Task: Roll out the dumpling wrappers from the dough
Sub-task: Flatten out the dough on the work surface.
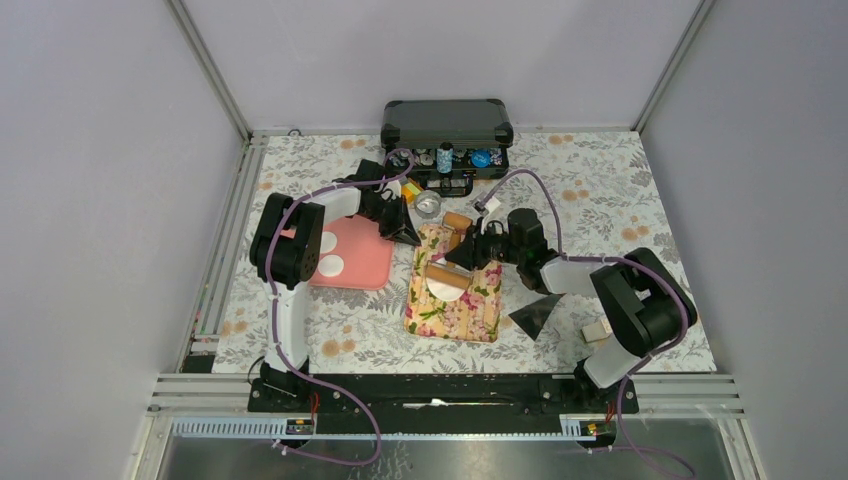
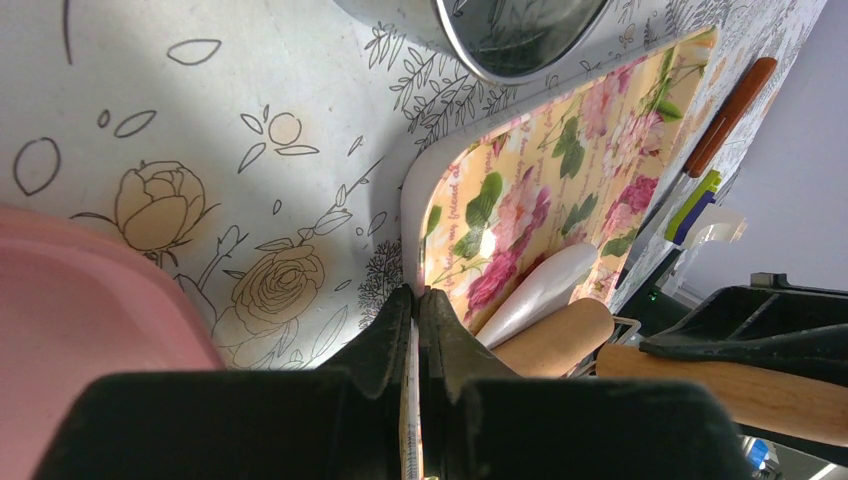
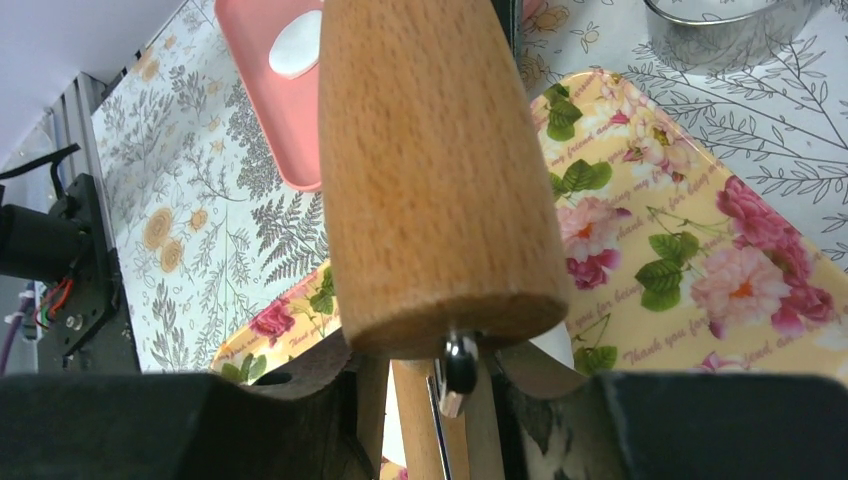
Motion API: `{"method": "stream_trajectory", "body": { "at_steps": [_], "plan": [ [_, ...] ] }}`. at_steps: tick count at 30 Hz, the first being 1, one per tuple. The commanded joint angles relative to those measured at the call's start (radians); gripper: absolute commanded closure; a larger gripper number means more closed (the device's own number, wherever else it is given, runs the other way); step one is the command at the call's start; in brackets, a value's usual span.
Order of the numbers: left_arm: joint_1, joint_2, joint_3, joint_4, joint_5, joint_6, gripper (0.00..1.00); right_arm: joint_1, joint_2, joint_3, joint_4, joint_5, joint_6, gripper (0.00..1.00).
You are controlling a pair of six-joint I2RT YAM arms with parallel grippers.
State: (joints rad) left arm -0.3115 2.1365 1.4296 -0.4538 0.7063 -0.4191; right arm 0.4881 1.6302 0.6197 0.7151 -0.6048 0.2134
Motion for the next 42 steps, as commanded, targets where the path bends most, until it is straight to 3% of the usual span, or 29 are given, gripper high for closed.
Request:
{"method": "stream_trajectory", "body": {
  "at_steps": [1, 12, 42],
  "plan": [
    [0.010, -0.037, 0.000, 0.012, -0.018, 0.011, 1.00, 0.019, -0.014, -0.017, -0.145, 0.011, -0.145, 1.00],
    [0.011, -0.044, -0.003, 0.010, -0.021, 0.010, 1.00, 0.039, -0.056, -0.069, -0.187, -0.083, -0.268, 1.00],
    [0.012, -0.046, 0.000, 0.007, -0.020, 0.011, 1.00, 0.079, -0.108, -0.127, -0.244, -0.263, -0.419, 1.00]
  ]
}}
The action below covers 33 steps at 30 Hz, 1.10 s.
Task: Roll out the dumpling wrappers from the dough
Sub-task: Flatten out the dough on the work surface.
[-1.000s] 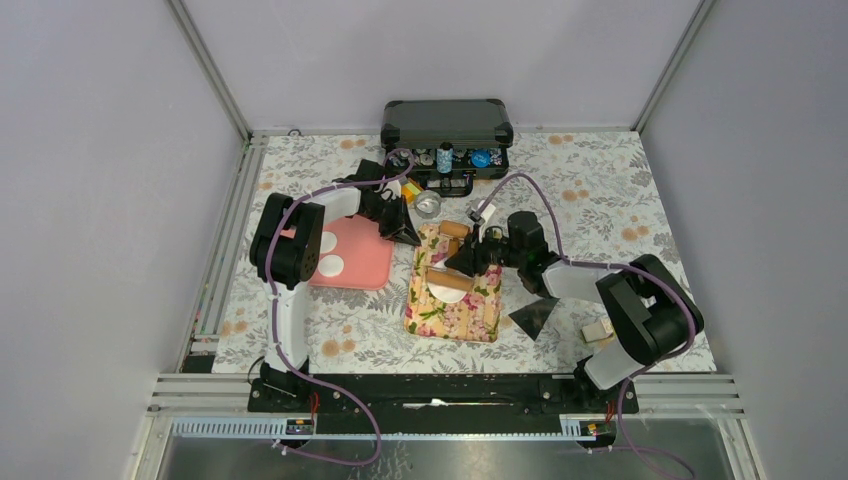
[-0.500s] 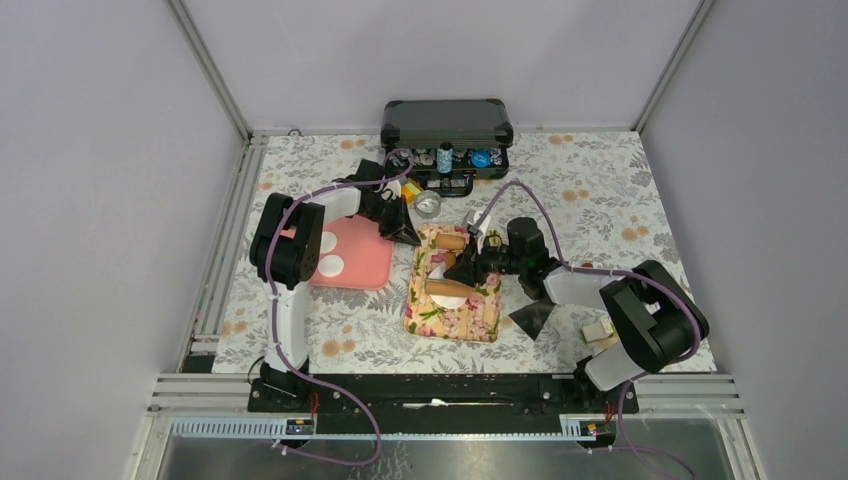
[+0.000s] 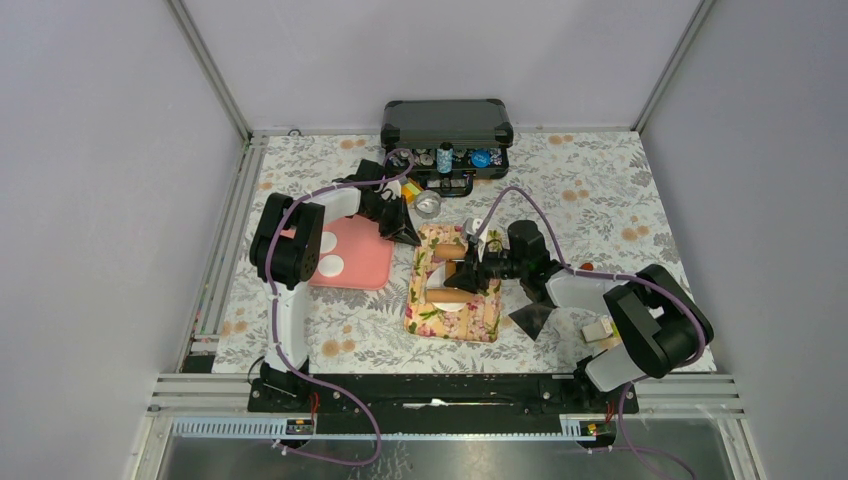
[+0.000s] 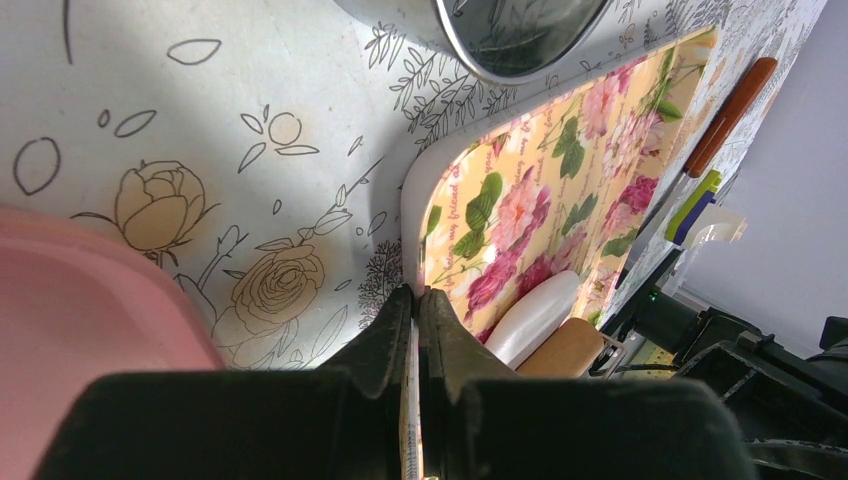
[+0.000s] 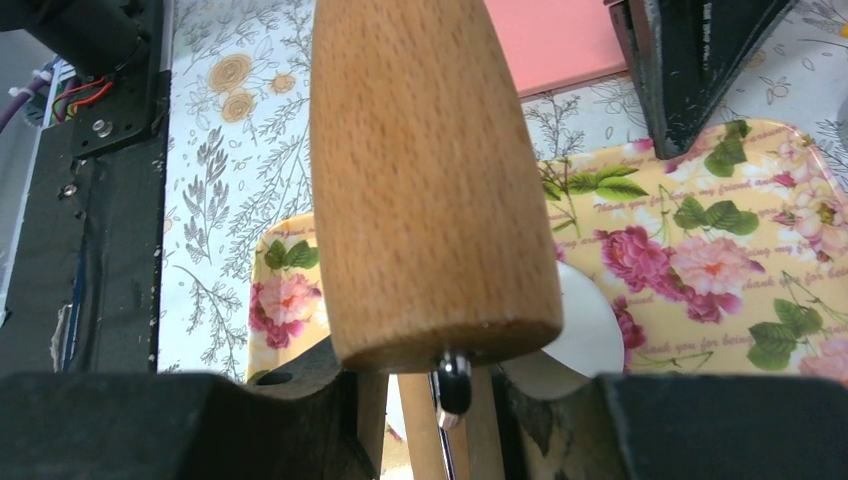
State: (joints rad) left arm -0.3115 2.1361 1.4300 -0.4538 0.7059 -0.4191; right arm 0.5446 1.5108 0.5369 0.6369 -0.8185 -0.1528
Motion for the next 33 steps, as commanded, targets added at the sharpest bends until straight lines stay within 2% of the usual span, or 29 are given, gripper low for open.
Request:
{"method": "stream_trajectory", "body": {
  "at_steps": [1, 14, 26, 30, 33],
  "plan": [
    [0.012, -0.045, -0.001, 0.007, -0.019, 0.011, 1.00, 0.023, 0.013, -0.045, -0.166, -0.058, -0.057, 1.00],
    [0.012, -0.045, -0.002, 0.007, -0.019, 0.011, 1.00, 0.036, -0.003, -0.039, -0.258, -0.078, -0.141, 1.00],
    [0.012, -0.048, -0.004, 0.007, -0.020, 0.012, 1.00, 0.041, -0.022, -0.032, -0.284, -0.142, -0.145, 1.00],
    [0.013, -0.045, -0.002, 0.007, -0.016, 0.013, 1.00, 0.034, -0.050, 0.017, -0.134, -0.177, 0.096, 1.00],
    [0.012, -0.044, -0.003, 0.007, -0.016, 0.013, 1.00, 0.014, -0.052, 0.100, 0.008, -0.126, 0.310, 1.00]
  ]
}}
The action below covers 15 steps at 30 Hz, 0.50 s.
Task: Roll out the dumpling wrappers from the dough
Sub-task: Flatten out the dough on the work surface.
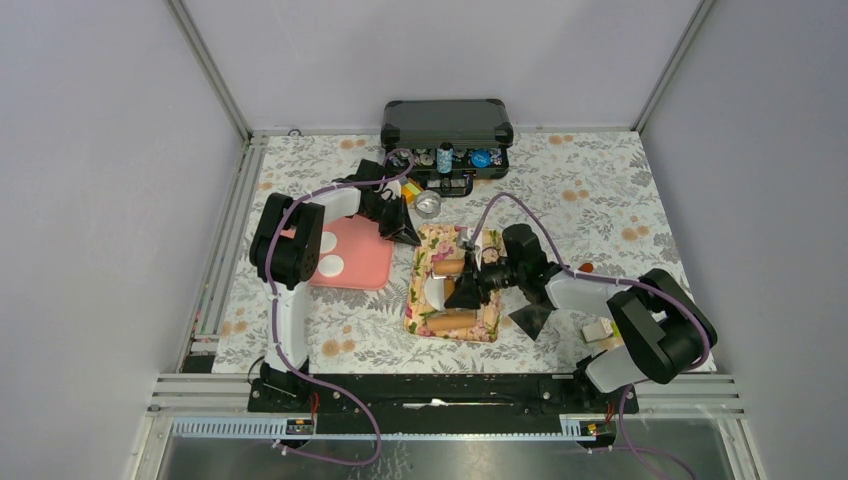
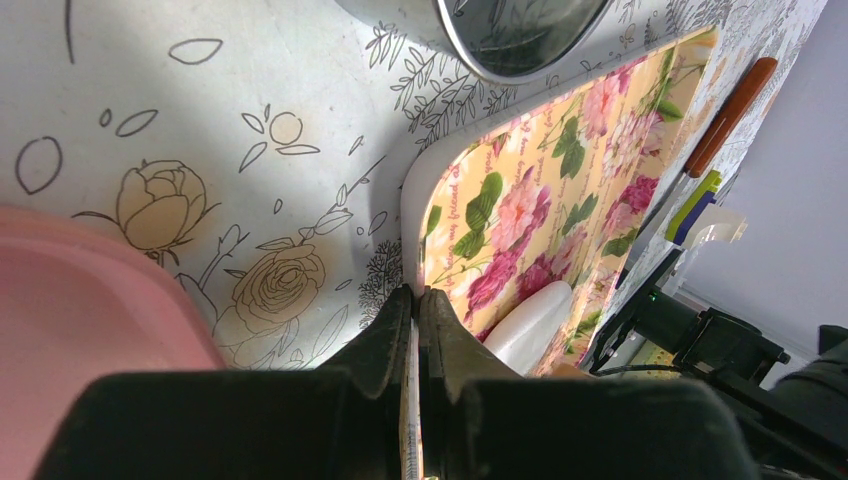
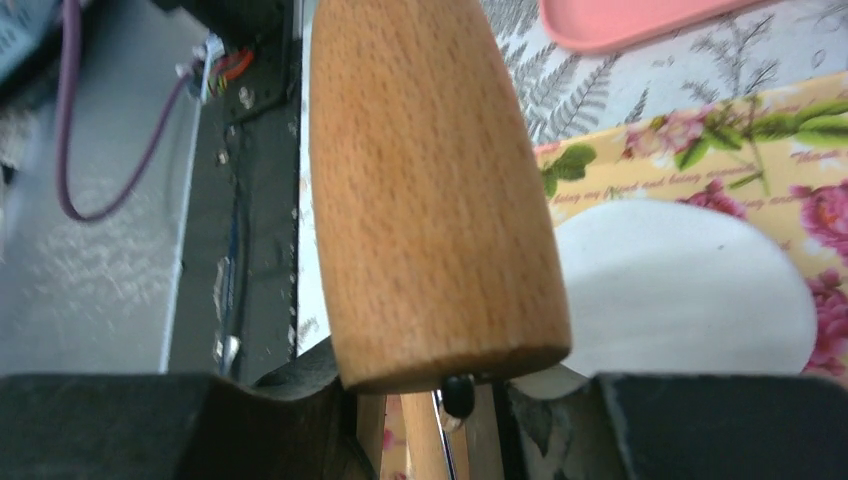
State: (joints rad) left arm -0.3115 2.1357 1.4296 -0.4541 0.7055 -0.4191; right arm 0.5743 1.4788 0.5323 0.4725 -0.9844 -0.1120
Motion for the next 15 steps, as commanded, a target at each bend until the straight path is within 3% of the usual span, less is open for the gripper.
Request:
{"method": "stream_trajectory", "body": {
  "at_steps": [1, 4, 7, 15],
  "plan": [
    [0.012, -0.044, -0.002, 0.008, -0.015, 0.012, 1.00, -0.025, -0.015, 0.133, 0.205, 0.062, 0.315, 1.00],
    [0.012, -0.045, -0.002, 0.008, -0.015, 0.011, 1.00, -0.045, 0.013, 0.181, 0.288, 0.122, 0.411, 1.00],
    [0.012, -0.043, -0.003, 0.008, -0.014, 0.011, 1.00, -0.045, 0.060, 0.185, 0.291, 0.177, 0.406, 1.00],
    [0.012, -0.040, 0.000, 0.008, -0.010, 0.010, 1.00, -0.037, 0.128, 0.109, 0.085, 0.277, 0.149, 1.00]
  ]
}}
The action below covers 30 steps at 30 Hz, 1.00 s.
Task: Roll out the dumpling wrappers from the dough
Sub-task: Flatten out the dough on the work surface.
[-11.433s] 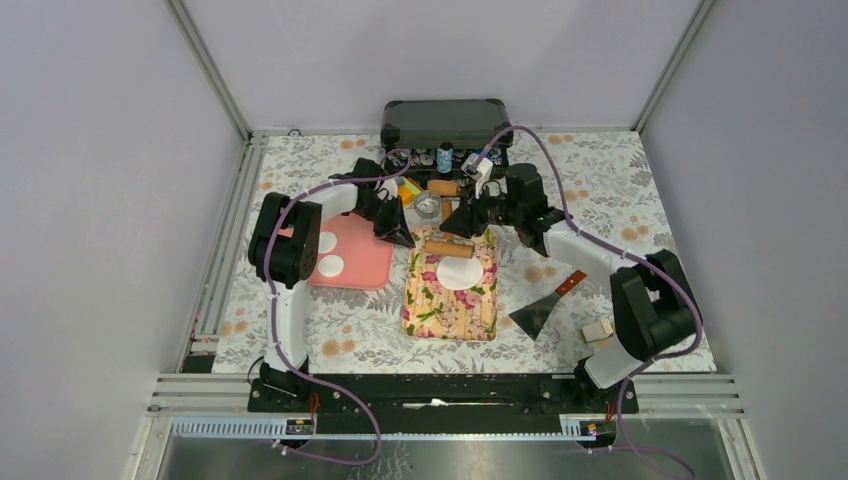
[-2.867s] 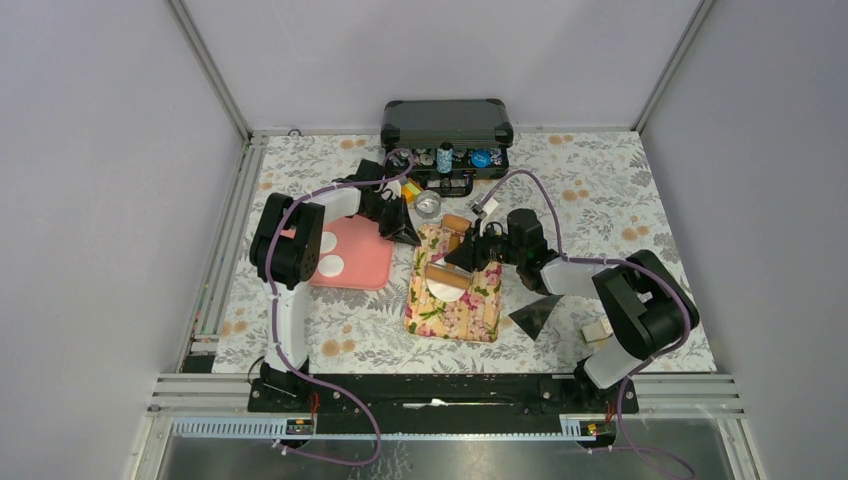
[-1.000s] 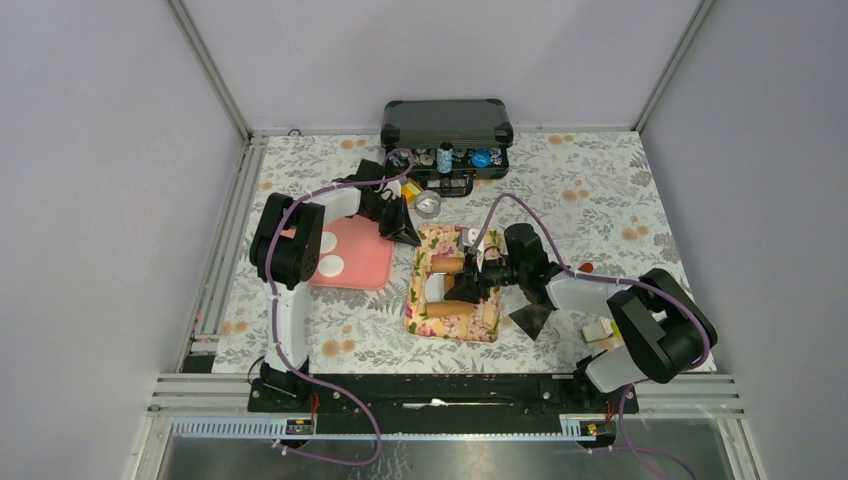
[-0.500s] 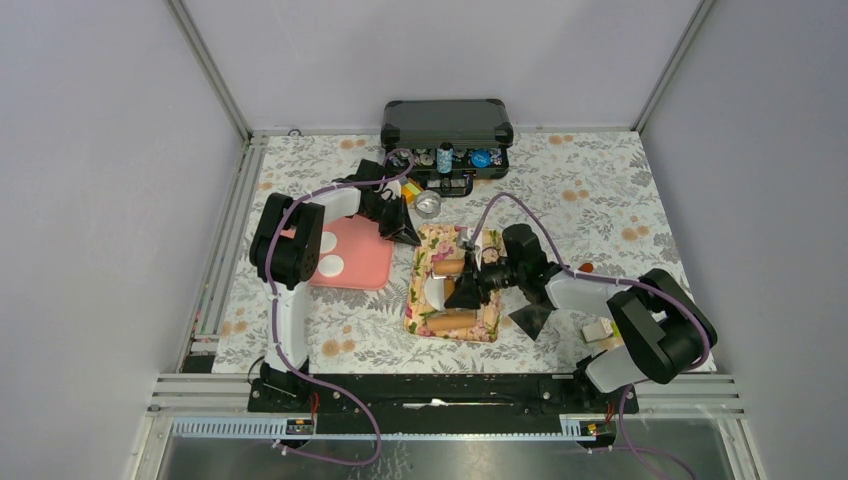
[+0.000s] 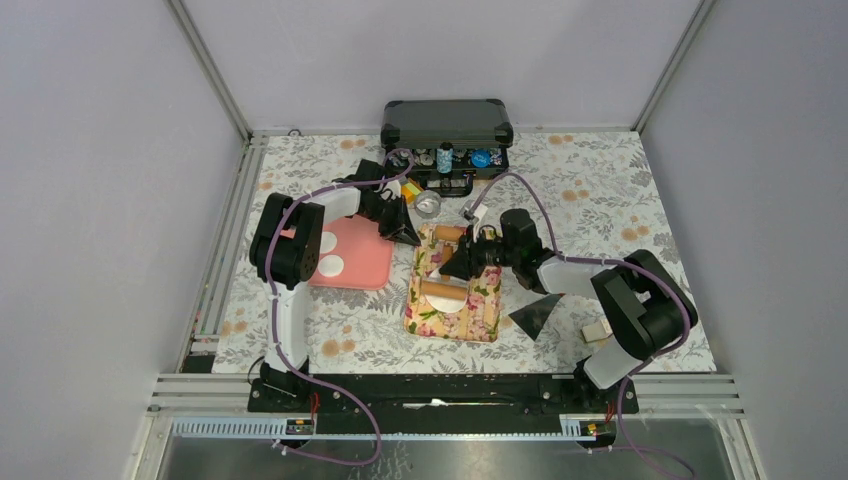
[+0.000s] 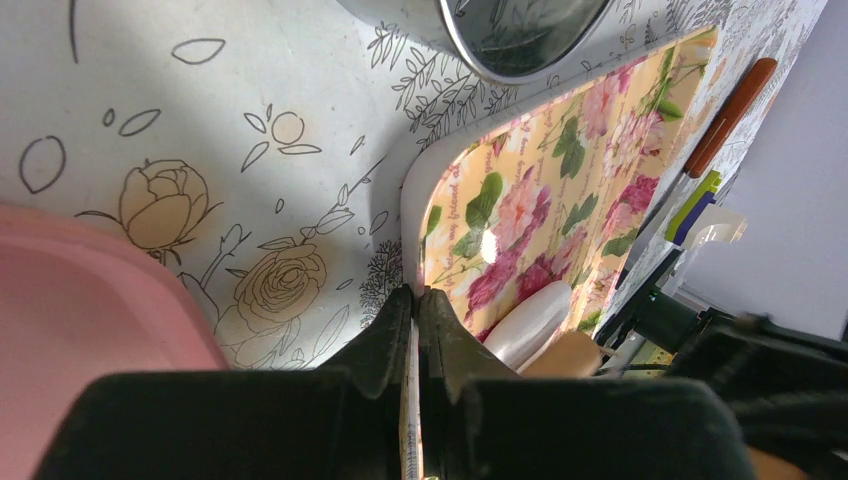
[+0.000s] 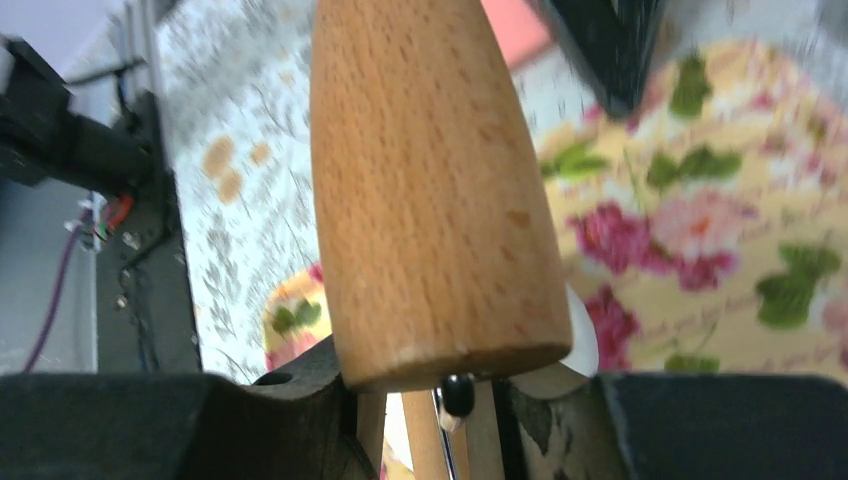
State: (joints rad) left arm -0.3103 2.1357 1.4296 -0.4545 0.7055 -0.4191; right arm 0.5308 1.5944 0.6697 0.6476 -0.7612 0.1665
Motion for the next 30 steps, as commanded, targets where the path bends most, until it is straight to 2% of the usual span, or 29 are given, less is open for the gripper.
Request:
{"method": "stream_trajectory", "body": {
  "at_steps": [1, 9, 30],
  "plan": [
    [0.011, -0.042, -0.001, 0.008, -0.010, 0.009, 1.00, 0.008, 0.009, -0.037, -0.118, 0.052, -0.155, 1.00],
    [0.012, -0.043, 0.001, 0.007, -0.015, 0.009, 1.00, 0.038, -0.043, -0.087, -0.292, 0.020, -0.356, 1.00],
    [0.016, -0.046, 0.000, 0.005, -0.015, 0.011, 1.00, 0.099, -0.072, -0.159, -0.297, -0.049, -0.406, 1.00]
  ]
}}
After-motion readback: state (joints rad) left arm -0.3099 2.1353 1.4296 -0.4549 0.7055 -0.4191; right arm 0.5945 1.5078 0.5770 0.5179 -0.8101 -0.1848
